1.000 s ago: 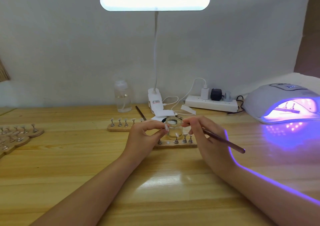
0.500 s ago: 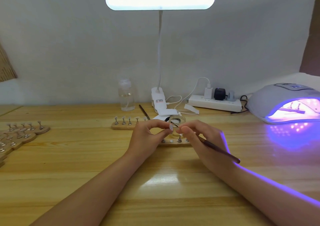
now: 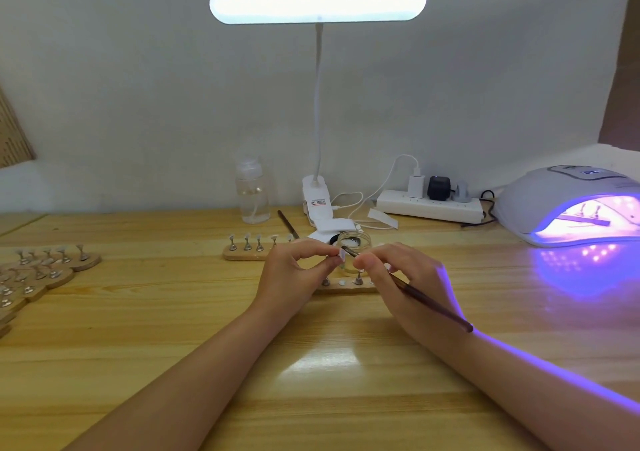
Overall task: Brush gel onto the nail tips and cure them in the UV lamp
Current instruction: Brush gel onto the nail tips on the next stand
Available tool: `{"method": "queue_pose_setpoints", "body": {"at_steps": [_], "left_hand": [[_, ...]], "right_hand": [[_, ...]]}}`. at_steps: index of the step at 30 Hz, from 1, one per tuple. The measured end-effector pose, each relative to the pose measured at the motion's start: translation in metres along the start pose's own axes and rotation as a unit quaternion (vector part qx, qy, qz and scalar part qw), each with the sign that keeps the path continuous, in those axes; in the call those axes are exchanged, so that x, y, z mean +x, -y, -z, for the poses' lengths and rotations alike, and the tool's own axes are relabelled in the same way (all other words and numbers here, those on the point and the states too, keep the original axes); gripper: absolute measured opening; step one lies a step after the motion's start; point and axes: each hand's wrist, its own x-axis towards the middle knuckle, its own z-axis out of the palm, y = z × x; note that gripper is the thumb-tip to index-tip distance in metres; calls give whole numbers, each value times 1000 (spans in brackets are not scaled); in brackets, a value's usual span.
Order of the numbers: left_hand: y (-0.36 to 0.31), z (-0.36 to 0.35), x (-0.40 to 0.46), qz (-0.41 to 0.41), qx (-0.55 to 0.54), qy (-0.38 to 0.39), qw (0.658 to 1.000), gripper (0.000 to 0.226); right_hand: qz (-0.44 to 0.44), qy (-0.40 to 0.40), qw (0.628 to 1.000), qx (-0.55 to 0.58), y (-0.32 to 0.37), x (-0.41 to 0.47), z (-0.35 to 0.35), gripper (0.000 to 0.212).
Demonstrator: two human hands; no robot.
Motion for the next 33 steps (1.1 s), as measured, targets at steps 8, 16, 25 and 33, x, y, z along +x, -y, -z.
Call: {"method": "queue_pose_setpoints", "body": {"at_steps": [8,16,25,33], "left_hand": [[1,0,0,7,6,-6,1000,36],[1,0,1,11,5,-7,1000,34],[1,0,1,31,-11,-4,999,34],[1,0,0,44,-7,-2,999,29]], "right_hand": [[-21,6,998,54,2,-2,0,33],[-57,14,996,71,3,-1,-1,30],[-57,15,995,82,3,0,-1,22],[-40,16,997,62,6,3,1,19]]}}
